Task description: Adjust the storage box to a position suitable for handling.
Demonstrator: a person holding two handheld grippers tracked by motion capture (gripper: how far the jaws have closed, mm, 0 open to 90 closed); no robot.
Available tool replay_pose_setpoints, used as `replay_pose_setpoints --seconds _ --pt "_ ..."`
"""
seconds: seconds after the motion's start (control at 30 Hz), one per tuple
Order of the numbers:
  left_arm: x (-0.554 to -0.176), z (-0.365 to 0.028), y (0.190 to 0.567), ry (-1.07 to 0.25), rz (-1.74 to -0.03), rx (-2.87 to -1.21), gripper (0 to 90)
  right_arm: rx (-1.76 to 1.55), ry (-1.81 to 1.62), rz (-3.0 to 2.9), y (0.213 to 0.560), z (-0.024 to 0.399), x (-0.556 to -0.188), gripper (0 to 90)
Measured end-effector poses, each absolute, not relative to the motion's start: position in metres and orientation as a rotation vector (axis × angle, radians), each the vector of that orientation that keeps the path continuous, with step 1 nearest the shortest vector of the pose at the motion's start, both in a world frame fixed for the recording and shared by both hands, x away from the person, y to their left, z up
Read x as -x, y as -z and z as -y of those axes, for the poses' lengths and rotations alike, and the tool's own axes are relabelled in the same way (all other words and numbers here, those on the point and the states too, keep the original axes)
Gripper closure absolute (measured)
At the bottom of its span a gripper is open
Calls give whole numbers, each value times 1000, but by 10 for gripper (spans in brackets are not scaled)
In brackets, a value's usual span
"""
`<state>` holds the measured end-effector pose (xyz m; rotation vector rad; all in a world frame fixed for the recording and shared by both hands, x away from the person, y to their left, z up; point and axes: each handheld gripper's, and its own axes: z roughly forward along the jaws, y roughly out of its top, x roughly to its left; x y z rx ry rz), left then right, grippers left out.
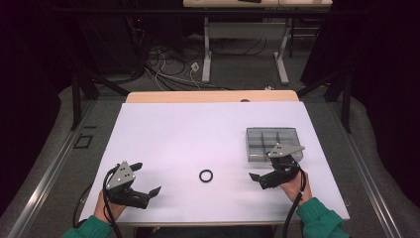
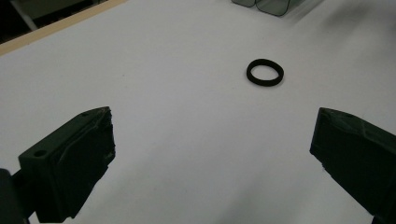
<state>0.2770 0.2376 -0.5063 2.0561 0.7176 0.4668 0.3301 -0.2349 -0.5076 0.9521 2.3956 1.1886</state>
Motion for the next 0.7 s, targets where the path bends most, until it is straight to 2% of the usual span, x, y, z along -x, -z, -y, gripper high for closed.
replay_pose_setpoints --seconds 0.7 --pt "-278 -237 507 -467 -722 -2057 0 -987 -1184 -2324 501 245 -363 0"
